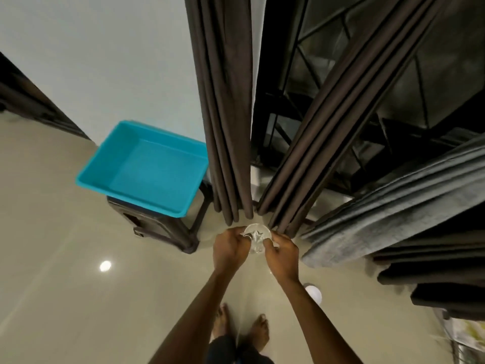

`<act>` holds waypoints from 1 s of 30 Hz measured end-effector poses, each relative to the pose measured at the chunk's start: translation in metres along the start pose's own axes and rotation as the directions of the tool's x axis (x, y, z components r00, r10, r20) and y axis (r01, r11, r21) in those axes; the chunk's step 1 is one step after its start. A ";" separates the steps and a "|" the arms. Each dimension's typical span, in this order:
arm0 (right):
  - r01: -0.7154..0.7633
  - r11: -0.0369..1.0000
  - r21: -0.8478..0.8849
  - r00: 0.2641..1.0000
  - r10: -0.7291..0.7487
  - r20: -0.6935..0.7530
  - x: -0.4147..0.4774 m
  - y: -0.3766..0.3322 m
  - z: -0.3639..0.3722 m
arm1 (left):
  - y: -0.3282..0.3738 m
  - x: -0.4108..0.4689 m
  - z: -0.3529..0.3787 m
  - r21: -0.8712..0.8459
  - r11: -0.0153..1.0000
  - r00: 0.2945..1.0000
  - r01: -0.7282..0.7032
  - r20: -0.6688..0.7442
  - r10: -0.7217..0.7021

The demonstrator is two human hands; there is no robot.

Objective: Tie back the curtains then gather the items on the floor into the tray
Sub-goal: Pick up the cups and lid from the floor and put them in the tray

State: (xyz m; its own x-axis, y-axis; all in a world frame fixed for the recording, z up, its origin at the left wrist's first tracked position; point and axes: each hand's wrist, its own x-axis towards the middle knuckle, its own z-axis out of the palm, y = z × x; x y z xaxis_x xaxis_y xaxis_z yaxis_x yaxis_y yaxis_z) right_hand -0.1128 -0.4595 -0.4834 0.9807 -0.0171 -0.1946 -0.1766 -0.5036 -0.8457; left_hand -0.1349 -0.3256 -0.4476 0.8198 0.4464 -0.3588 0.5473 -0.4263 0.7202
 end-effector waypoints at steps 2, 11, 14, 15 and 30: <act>-0.021 0.998 0.062 1.000 0.021 0.002 -0.013 -0.020 -0.006 | 0.009 -0.014 -0.015 -0.019 1.000 0.999 0.017 -0.027 -0.017; 0.032 0.999 0.018 0.999 -0.032 -0.005 -0.060 -0.074 0.000 | 0.014 -0.060 -0.069 -0.107 0.992 0.984 0.072 -0.152 -0.088; 0.045 0.999 0.013 0.999 -0.045 0.011 -0.073 -0.091 0.015 | 0.001 -0.068 -0.091 -0.134 0.991 0.981 0.018 -0.187 -0.044; 0.045 0.999 0.016 0.999 -0.046 0.008 -0.078 -0.098 0.021 | -0.006 -0.069 -0.099 -0.156 0.988 0.980 0.011 -0.196 -0.042; -0.108 0.990 0.094 0.992 0.113 -0.058 -0.162 -0.189 0.180 | -0.113 -0.050 -0.235 -0.180 0.983 0.975 0.016 -0.213 -0.055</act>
State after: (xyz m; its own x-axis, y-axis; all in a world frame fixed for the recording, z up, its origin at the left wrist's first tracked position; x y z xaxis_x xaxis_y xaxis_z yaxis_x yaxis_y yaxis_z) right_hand -0.2533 -0.2061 -0.3810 0.9576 -0.1240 -0.2600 -0.2881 -0.4149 -0.8630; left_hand -0.2776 -0.1146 -0.3711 0.7339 0.6264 -0.2627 0.5207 -0.2704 0.8098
